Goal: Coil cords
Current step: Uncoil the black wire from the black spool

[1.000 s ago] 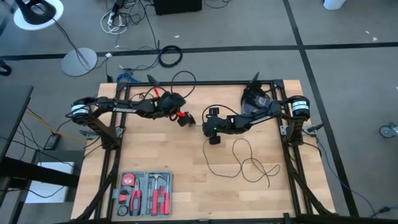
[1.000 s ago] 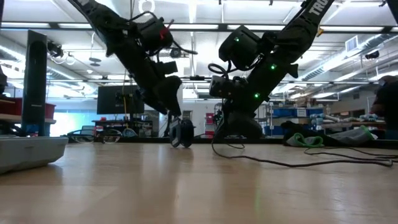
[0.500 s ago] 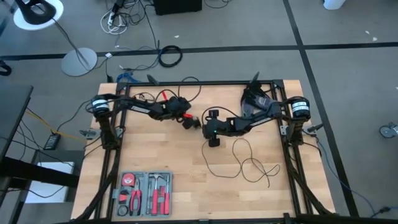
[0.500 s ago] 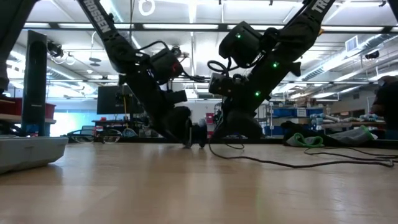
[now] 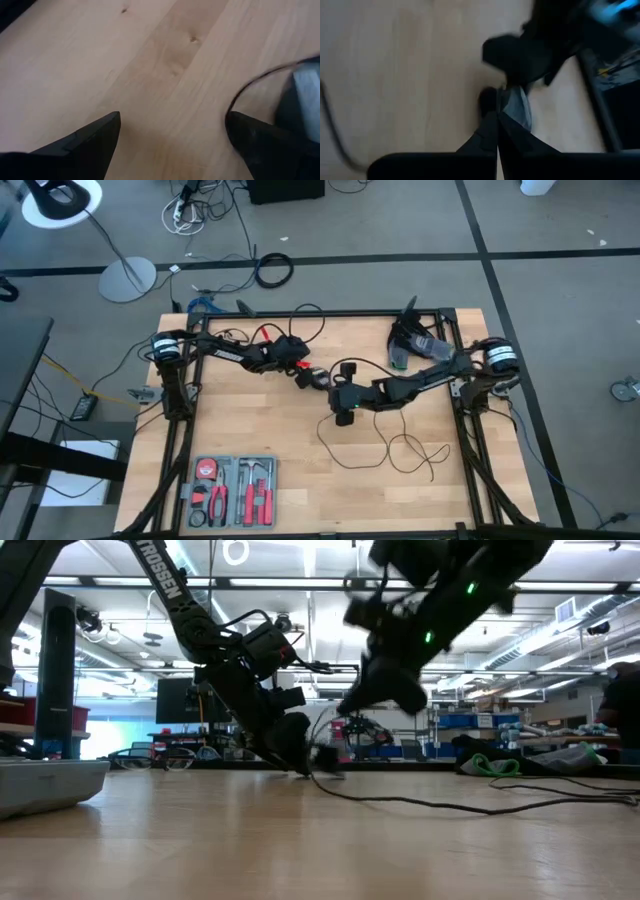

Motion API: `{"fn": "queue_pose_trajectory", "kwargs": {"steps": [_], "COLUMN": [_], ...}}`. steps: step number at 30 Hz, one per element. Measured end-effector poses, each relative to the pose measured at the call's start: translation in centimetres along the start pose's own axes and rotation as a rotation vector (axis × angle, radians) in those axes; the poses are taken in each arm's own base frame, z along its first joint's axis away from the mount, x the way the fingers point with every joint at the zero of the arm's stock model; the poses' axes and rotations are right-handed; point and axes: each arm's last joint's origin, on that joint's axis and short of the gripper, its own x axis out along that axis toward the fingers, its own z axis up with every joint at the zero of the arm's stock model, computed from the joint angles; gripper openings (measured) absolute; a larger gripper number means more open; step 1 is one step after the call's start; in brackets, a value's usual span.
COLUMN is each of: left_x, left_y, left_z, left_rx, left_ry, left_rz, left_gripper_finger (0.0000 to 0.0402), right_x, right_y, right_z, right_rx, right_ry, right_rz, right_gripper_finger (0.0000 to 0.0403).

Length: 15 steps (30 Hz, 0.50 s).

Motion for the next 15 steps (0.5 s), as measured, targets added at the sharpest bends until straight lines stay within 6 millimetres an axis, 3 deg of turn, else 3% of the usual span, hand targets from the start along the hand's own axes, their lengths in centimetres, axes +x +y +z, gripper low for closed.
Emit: {"fn": "queue_pose_trajectory", "kwargs": {"steps": [6, 15], "left_x": [0.0, -1.5], "left_y": [-0.4, -0.9], "left_z": [0.0, 0.4], "left_rx": [-0.008, -0.009], "left_ry": [0.004, 0.027], "left_rz": [-0.096, -0.182], "left_gripper_finger": [0.0379, 0.0379], "right_x": [-3.4, -5.9], "right_y": [-0.6, -0.8], "right_z": [1.3, 2.2], "right_rx": [0.052, 0.129], "right_ry": [-0.042, -0.095], "right_rz": [-0.032, -0.013], "right_gripper_finger": [0.0000, 0.0000]}}
